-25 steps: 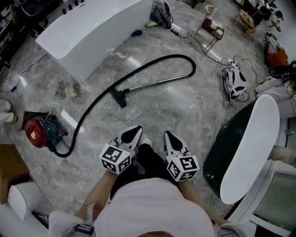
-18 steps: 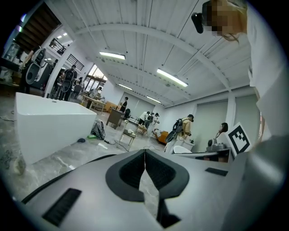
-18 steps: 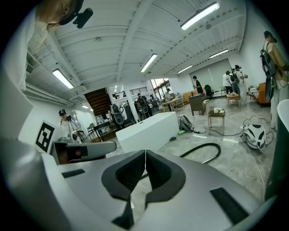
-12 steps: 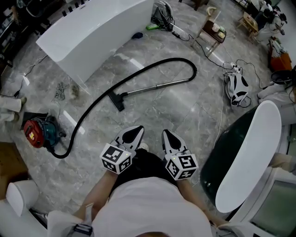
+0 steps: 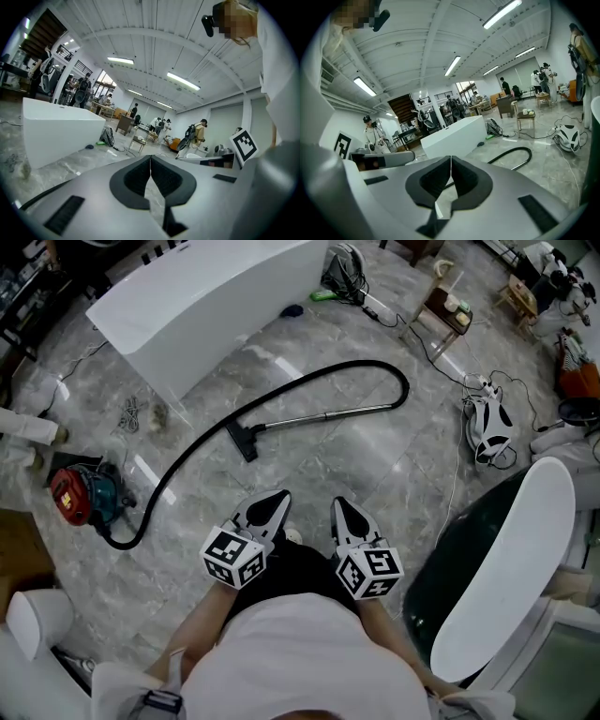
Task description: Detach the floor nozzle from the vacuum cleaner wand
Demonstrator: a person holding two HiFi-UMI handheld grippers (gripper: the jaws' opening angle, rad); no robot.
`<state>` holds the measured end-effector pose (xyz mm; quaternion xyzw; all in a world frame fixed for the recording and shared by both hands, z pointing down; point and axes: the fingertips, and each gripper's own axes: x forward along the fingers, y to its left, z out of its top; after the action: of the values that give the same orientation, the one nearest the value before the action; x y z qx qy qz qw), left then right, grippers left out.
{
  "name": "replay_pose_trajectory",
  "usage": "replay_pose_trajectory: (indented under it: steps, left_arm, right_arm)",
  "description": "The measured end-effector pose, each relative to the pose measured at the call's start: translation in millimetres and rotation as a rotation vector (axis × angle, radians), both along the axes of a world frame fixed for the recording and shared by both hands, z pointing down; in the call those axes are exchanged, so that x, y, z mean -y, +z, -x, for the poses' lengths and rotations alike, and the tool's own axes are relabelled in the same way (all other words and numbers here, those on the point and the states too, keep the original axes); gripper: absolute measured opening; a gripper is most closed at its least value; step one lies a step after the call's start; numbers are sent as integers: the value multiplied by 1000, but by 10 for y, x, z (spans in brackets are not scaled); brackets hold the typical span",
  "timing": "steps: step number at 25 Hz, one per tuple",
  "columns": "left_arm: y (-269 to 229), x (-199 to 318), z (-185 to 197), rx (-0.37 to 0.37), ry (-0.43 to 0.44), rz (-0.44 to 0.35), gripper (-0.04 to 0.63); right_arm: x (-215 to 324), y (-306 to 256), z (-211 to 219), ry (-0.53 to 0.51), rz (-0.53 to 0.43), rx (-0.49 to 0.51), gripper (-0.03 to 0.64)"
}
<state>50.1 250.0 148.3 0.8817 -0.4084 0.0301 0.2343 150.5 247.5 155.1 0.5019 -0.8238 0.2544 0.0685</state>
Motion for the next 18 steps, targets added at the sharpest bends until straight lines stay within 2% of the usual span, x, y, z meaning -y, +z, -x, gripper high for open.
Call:
replay_pose_trajectory:
  steps: [10, 18]
  left_arm:
    - [24, 116, 29, 9, -20, 20, 11]
    - [81, 560, -20, 9, 7, 36, 11]
  right_arm:
    - [160, 38, 12, -8, 20, 15, 15]
    - [574, 55, -47, 18, 28, 14, 15]
